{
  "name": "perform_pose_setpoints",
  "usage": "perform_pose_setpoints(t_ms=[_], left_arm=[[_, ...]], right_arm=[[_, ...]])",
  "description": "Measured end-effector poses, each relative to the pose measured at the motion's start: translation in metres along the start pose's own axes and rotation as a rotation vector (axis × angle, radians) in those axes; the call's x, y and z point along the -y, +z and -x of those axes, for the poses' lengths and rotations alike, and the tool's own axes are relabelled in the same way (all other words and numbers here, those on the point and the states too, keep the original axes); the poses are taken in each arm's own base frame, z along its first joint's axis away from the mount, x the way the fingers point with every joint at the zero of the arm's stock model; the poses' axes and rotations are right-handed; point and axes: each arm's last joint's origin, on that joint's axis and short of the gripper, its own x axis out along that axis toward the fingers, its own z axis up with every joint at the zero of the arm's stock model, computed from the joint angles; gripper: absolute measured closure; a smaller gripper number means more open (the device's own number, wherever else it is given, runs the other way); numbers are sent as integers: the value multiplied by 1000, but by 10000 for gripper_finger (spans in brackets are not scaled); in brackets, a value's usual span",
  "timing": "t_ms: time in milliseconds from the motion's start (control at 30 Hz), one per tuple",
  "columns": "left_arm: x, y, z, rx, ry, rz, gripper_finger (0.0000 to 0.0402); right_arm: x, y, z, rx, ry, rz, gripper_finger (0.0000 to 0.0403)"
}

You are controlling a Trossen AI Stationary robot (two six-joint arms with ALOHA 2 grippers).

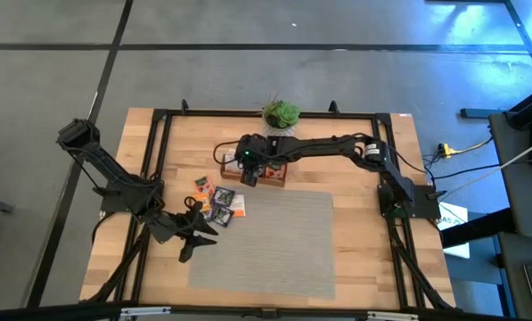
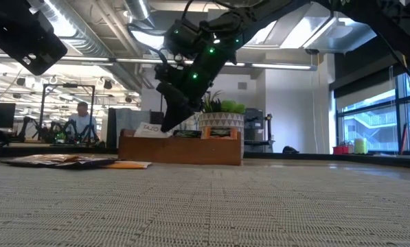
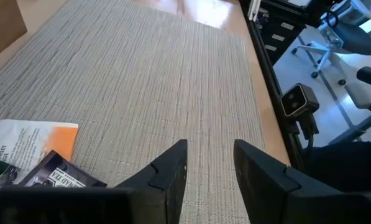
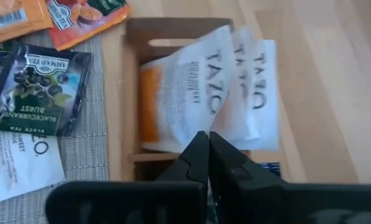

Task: Pick & Place Tea
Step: Put the white tea bag into the left section of the wooden organizer, then put the dark blue tea bag into the middle section of the wooden organizer

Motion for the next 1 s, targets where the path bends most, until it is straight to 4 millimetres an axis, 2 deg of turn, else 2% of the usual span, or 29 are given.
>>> perform_pose_setpoints(t_ms=[233,433,933,1000], left_arm=[[-1,0,0,0,11,-4,274],[-2,-1,0,-1,28,-9,274],[-2,-1,0,-1,28,-10,274],[-2,-1,0,-1,29,-10,274]], right_arm=[[0,1,0,9,2,3,394],[0,1,0,11,2,76,385],[0,9,5,38,16,66,261],[0,10,13,27,29,36,254]])
